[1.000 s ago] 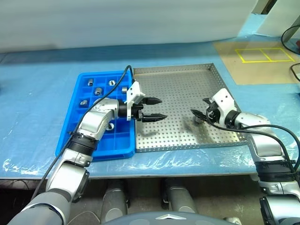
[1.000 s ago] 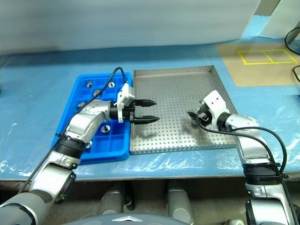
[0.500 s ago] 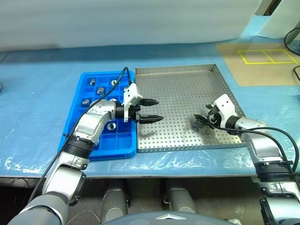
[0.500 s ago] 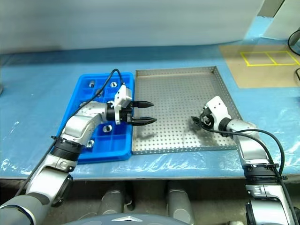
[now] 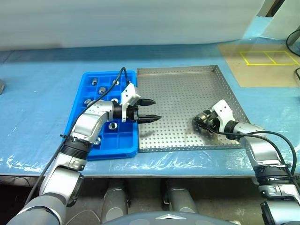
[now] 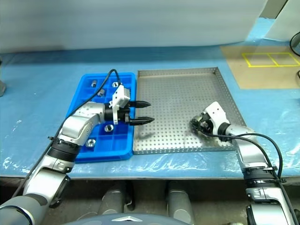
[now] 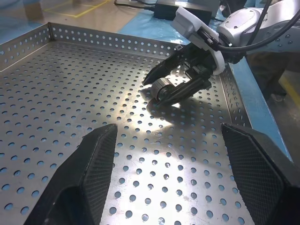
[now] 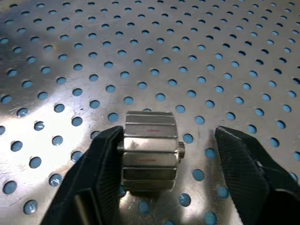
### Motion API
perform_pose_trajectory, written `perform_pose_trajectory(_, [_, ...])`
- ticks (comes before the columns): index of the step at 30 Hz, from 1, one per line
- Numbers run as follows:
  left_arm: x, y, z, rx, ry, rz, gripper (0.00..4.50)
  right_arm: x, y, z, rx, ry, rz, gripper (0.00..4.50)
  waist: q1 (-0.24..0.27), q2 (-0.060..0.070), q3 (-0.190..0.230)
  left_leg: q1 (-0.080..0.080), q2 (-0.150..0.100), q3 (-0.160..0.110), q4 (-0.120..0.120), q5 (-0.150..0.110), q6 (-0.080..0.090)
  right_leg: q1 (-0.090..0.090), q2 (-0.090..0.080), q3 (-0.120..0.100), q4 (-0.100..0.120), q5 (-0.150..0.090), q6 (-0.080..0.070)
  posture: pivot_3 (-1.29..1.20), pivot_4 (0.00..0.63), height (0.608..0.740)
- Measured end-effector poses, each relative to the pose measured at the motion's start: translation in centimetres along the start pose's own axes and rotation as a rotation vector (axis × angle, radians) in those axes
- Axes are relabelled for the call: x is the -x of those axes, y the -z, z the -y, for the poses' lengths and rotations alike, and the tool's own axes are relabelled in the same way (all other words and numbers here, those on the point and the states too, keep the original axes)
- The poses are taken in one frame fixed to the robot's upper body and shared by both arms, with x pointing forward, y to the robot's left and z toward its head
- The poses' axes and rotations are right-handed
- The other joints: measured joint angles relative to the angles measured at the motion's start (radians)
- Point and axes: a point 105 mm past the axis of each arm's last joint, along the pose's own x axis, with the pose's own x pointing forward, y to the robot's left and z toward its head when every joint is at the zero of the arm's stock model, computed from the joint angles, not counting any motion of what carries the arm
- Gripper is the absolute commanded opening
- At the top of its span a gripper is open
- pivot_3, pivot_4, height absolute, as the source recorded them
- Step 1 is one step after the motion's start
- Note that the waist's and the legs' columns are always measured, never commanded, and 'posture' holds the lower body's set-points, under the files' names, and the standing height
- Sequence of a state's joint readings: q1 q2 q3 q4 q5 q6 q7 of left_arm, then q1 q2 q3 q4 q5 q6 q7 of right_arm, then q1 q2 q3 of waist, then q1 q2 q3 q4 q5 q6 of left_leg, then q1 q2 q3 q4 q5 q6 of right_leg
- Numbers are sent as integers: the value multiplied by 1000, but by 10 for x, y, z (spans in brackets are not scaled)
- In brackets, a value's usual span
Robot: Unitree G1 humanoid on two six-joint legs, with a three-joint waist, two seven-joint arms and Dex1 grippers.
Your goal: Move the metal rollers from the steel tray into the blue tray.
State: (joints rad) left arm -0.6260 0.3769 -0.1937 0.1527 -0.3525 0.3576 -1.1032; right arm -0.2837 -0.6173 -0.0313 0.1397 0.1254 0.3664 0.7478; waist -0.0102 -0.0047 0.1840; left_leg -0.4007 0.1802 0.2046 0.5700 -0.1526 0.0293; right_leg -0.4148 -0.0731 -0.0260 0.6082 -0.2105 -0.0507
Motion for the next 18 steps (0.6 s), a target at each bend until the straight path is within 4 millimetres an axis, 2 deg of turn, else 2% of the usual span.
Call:
perform_pose_trajectory(3, [0,0,0,-1,-1,1,3766,0,1,1,5,7,1,1372,-1,0,0,2,0,0,1,0,0,2,0,0,0,0,0,-283,150,740])
perform_pose_trajectory(4, [0,0,0,-1,-3,0,3766,0,1,0,6,5,1,1200,-1,0,0,2,0,0,1,0,0,3,0,0,0,0,0,-278,150,740])
perform_pose_trajectory(13, [6,1,0,-2,-28,-8,3766,-7,-7,-3,27,-14,8,1204,-5,0,0,5,0,0,-2,0,0,4,0,0,-1,0,0,-230,150,740])
perform_pose_trajectory(16, [17,-3,-7,-13,-83,-7,3766,-17,-27,-13,58,-68,48,1204,-7,0,0,4,0,0,-3,1,-1,1,0,0,0,0,0,-191,150,740])
perform_pose_trajectory(18, [30,-7,-15,-21,-140,-8,3766,-26,-51,-20,103,-102,95,1204,-5,0,0,3,0,0,-4,1,-2,-1,0,0,1,0,0,-165,150,740])
